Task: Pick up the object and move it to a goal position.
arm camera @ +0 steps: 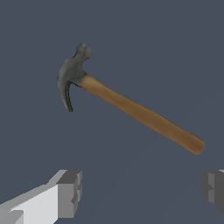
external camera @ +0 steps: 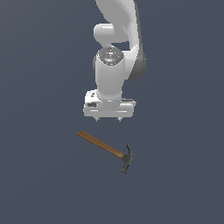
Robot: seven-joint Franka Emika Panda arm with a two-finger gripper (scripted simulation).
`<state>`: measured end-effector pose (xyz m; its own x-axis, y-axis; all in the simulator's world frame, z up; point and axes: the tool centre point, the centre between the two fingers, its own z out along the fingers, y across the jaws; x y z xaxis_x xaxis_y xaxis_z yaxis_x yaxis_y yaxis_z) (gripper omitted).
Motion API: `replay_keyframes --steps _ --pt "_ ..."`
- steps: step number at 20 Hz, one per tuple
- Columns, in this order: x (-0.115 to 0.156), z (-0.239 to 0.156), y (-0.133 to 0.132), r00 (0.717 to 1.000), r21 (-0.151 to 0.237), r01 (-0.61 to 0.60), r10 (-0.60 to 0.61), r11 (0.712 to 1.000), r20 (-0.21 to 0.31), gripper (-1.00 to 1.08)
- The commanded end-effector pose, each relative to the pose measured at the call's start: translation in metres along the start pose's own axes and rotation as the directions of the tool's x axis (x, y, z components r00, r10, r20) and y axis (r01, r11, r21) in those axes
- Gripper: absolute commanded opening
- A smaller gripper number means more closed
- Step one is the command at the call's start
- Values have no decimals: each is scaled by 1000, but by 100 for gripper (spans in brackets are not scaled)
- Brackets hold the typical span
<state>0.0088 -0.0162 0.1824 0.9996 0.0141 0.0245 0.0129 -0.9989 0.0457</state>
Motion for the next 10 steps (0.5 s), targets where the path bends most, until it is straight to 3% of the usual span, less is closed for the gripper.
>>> replay_keyframes --steps 1,10 --pt "0 0 0 1000 0 0 0 1000 0 100" --pt "-1 -5 -31 998 26 55 -55 998 -7 100"
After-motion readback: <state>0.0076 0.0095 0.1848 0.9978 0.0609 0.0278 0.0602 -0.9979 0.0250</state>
